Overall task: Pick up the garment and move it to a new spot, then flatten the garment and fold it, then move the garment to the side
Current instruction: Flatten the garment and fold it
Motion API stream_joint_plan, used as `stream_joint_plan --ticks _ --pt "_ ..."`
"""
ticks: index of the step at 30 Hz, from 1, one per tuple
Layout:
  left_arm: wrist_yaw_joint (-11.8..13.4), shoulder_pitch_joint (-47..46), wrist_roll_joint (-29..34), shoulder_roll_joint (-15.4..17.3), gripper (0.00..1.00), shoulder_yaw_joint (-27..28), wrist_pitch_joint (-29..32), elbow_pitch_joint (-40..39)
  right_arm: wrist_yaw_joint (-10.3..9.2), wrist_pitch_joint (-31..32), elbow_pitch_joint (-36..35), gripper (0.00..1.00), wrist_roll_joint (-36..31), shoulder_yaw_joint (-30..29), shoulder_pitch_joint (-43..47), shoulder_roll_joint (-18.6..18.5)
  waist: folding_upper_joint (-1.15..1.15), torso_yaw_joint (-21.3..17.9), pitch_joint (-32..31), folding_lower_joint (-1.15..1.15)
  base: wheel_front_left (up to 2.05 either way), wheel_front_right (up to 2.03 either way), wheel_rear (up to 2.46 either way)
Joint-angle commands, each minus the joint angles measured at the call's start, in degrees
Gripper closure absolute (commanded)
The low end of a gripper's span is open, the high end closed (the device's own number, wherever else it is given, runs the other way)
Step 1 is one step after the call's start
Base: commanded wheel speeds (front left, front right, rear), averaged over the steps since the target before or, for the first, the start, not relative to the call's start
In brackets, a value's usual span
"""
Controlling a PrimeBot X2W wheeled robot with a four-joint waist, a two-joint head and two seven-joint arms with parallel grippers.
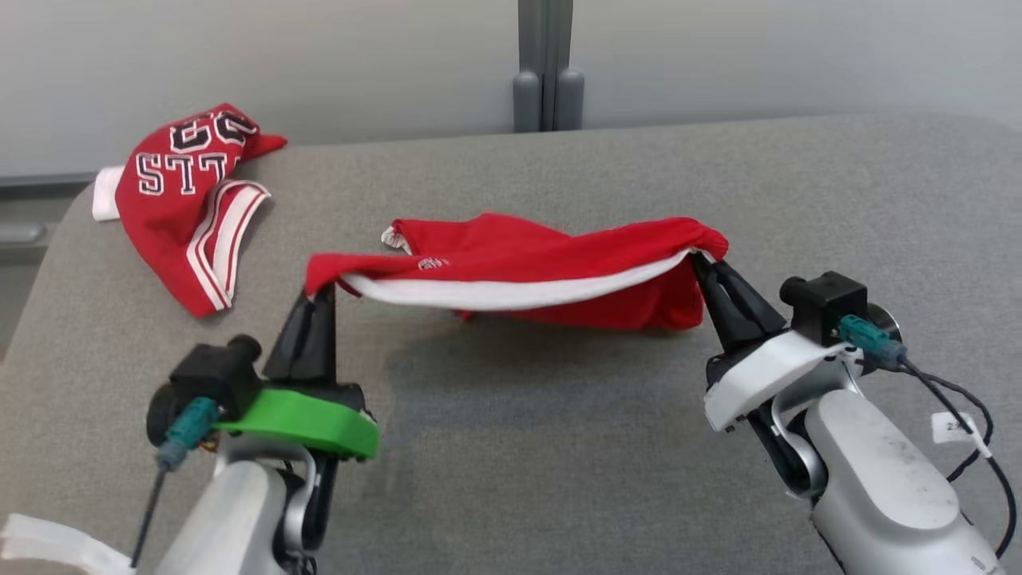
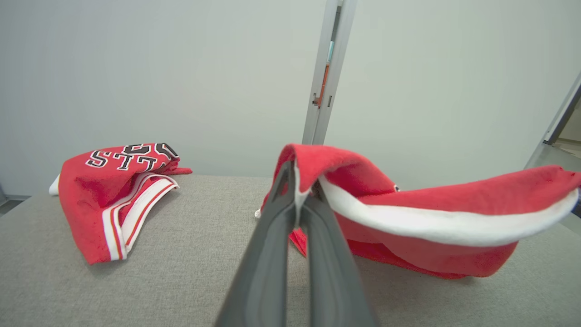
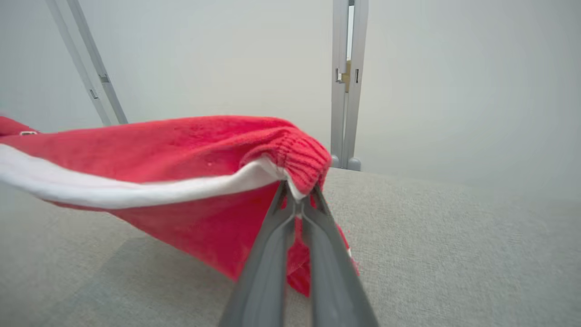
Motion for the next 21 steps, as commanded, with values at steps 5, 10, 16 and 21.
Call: stream_joint_plan --ticks 5,10,16,21 --pt "1.15 -3.02 1.13 5.01 1.00 2.11 4.28 -13.56 -0.08 5.36 -15.80 1.00 4.15 -1.41 4.11 -4.23 0.00 -2.33 -6.49 0.00 0.00 0.00 0.00" --pt "2.07 -5.98 2.27 9.22 1.00 3.63 10.39 -27.49 -0.08 11.96 -33.27 1.00 6.45 -6.31 8.12 -6.04 0.00 -3.31 -8.16 0.00 0.00 0.00 0.00" --pt "2.68 -9.40 2.07 12.58 1.00 4.66 17.81 -36.09 -0.08 20.64 -47.94 1.00 5.16 -11.33 11.54 -5.13 0.00 -4.35 -7.57 0.00 0.00 0.00 0.00" --pt "2.19 -10.87 0.83 12.83 1.00 3.97 20.48 -33.44 -0.08 24.80 -50.71 1.00 4.40 -11.21 12.09 -4.03 0.00 -5.23 -4.64 0.00 0.00 0.00 0.00"
